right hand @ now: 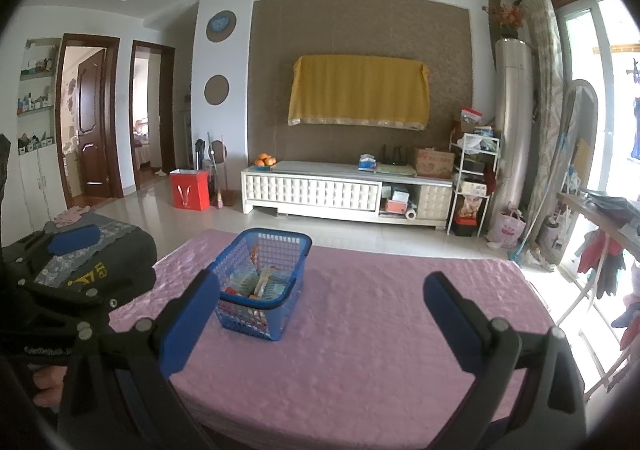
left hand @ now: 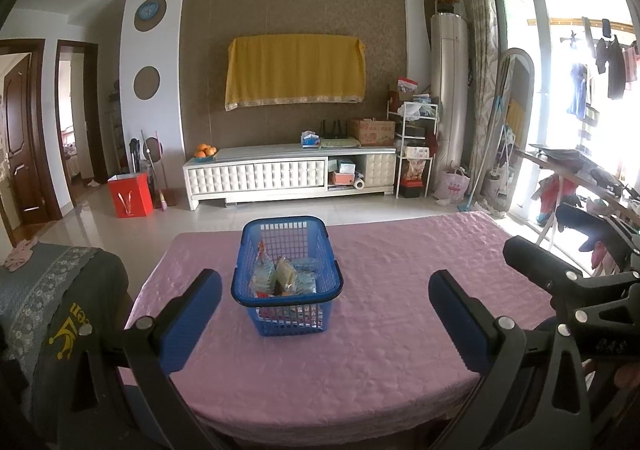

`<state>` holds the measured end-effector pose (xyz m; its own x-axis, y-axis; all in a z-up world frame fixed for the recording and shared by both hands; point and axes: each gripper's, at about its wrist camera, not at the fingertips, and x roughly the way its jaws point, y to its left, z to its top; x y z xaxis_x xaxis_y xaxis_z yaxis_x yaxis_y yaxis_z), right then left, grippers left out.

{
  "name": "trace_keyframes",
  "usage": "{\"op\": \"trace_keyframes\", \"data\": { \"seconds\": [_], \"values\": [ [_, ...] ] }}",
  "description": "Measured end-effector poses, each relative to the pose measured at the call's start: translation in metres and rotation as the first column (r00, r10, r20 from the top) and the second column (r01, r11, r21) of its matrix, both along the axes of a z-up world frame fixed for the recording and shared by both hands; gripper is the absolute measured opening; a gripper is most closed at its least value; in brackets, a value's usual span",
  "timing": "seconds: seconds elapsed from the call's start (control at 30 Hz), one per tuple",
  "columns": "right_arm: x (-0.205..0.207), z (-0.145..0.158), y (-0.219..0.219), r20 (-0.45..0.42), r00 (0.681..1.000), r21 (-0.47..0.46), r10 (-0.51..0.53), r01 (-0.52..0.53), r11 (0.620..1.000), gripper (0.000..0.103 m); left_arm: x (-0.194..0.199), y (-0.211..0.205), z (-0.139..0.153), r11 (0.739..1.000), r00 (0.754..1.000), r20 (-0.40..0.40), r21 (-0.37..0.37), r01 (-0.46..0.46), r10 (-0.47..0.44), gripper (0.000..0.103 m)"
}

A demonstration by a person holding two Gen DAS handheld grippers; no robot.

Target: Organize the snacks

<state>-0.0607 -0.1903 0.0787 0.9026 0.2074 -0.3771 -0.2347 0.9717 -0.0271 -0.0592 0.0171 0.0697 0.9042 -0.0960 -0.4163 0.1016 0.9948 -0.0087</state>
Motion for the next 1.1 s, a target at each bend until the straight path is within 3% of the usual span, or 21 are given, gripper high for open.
{"op": "trace_keyframes", "data": {
  "seconds": [1.1],
  "values": [
    [-0.0028, 0.0002, 0.0029, -0.005, 1.000, 0.001, -0.004, 0.004, 1.000, 0.103, -0.0056, 0.0035, 0.0022, 1.000, 1.000, 0.000, 0.002, 0.008, -0.008, 0.102]
  ]
}}
